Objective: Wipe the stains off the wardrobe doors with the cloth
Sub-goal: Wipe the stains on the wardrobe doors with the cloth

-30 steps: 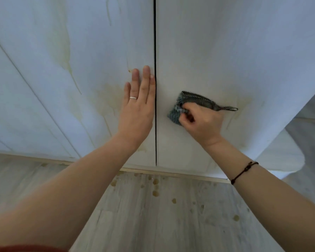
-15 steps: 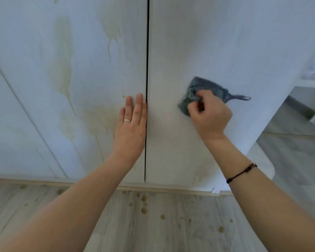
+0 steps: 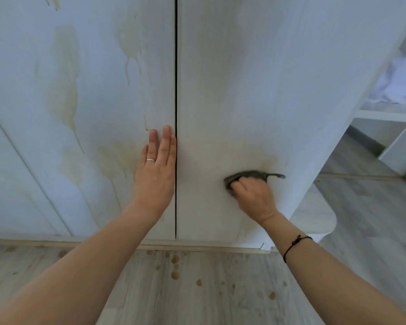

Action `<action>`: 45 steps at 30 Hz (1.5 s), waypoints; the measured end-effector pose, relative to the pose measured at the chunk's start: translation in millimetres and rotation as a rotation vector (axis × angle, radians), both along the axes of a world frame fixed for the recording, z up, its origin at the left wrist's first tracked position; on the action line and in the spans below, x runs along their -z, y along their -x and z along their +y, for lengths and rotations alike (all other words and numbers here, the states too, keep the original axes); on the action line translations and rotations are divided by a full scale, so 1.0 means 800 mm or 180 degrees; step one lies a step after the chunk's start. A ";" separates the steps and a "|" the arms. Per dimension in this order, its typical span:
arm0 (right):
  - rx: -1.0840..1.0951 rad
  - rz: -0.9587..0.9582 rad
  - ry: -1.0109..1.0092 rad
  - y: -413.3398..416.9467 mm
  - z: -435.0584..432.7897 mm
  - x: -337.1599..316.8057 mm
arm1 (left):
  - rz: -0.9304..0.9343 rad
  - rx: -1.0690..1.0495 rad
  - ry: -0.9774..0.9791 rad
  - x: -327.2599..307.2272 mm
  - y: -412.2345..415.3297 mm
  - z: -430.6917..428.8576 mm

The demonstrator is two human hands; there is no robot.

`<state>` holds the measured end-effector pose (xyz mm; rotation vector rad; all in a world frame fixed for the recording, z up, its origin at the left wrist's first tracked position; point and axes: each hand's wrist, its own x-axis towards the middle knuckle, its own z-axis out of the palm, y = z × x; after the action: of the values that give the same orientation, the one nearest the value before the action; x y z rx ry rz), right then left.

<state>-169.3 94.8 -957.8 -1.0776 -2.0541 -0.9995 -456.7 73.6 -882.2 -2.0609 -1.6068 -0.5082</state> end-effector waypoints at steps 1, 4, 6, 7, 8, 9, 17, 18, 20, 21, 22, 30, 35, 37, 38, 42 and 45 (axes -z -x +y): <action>0.0152 0.0246 -0.0263 -0.001 0.003 -0.034 | 0.0037 -0.0023 0.0010 0.000 -0.001 -0.001; 0.0750 0.1926 -0.0708 -0.007 0.014 -0.140 | 0.0055 -0.0091 0.0055 -0.003 -0.003 -0.003; 0.0971 0.2942 -0.0667 -0.006 0.017 -0.166 | 0.0020 -0.0074 0.0087 -0.003 -0.003 -0.004; 0.1058 0.2991 -0.0710 -0.006 0.018 -0.159 | 0.0014 -0.0047 0.0073 -0.002 -0.003 -0.004; 0.1091 0.2822 -0.0724 -0.007 0.017 -0.145 | 0.0002 -0.0021 0.0044 -0.001 -0.003 -0.003; 0.1056 0.2588 -0.0607 -0.010 0.016 -0.125 | -0.0016 -0.0026 0.0027 0.000 -0.003 -0.003; 0.1499 0.1956 0.0400 -0.076 -0.030 0.026 | -0.0138 -0.0017 0.0074 0.005 -0.008 0.002; 0.1596 0.2013 0.0482 -0.076 -0.034 0.028 | -0.0102 -0.0010 0.0065 0.006 -0.009 0.003; 0.1713 0.2222 0.0681 -0.071 -0.035 0.019 | -0.0105 -0.0016 0.0059 0.007 -0.011 0.004; 0.1709 0.2363 0.0735 -0.067 -0.033 0.012 | -0.0151 -0.0019 0.0068 0.008 -0.012 0.004; 0.1642 0.2520 0.0708 -0.059 -0.029 0.000 | -0.0186 -0.0020 0.0056 0.008 -0.012 0.006; -0.0153 0.0713 -0.0218 0.134 0.002 -0.036 | -0.0283 0.0043 0.0024 0.010 -0.014 0.005; 0.0306 0.1135 -0.1069 0.064 0.026 -0.098 | -0.0172 0.0116 0.0039 0.006 -0.007 0.006; 0.0695 0.1433 -0.1239 0.009 0.026 -0.118 | -0.0180 0.0069 0.0078 0.006 -0.007 0.006; 0.0801 0.1562 -0.1111 -0.009 0.022 -0.119 | -0.0182 0.0070 0.0091 0.007 -0.008 0.006; 0.0867 0.2370 -0.0753 -0.014 0.013 -0.115 | -0.0168 0.0158 0.0058 0.008 -0.007 0.005; 0.0757 0.3034 -0.0876 0.049 0.022 -0.163 | -0.0114 0.0168 0.0060 0.007 -0.005 0.003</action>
<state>-208.8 112.5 -827.2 -1.3181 -1.0132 -0.6421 -452.4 76.3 -887.9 -2.1244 -1.5867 -0.5536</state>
